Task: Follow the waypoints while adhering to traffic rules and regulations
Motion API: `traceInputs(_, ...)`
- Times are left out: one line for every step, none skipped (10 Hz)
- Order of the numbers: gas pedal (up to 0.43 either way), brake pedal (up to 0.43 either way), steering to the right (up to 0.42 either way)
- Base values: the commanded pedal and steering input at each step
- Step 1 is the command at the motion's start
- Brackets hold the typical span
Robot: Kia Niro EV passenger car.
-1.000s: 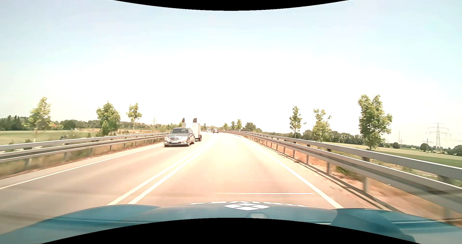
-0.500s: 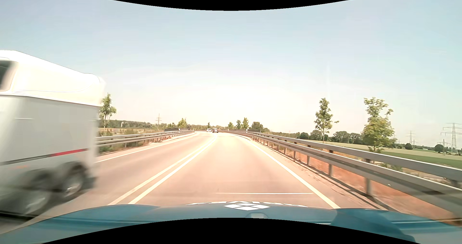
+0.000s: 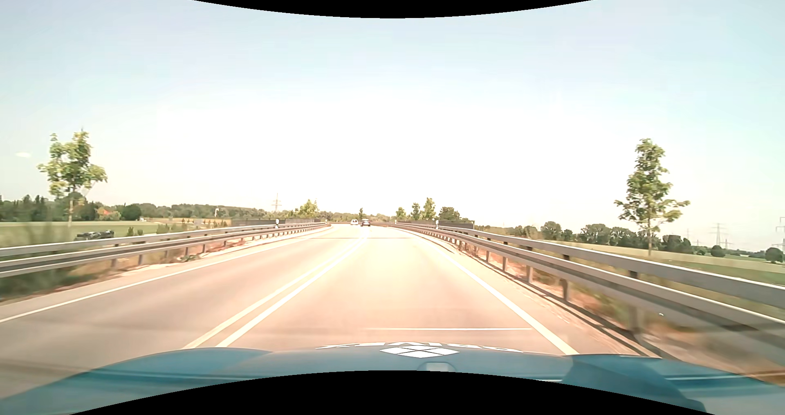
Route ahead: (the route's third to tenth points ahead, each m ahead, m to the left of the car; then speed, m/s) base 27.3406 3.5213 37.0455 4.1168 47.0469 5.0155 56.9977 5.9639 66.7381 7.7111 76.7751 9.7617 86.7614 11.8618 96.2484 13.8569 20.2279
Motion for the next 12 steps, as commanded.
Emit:
traceInputs(0.157, 0.000, -0.015)
traceInputs(0.157, 0.000, -0.015)
traceInputs(0.157, 0.000, -0.015)
traceInputs(0.157, 0.000, -0.015)
traceInputs(0.157, 0.000, -0.015)
traceInputs(0.157, 0.000, -0.015)
traceInputs(0.157, 0.000, -0.015)
traceInputs(0.157, 0.000, -0.015)
traceInputs(0.157, 0.000, -0.015)
traceInputs(0.157, 0.000, -0.015)
traceInputs(0.157, 0.000, -0.015)
traceInputs(0.157, 0.000, -0.015)
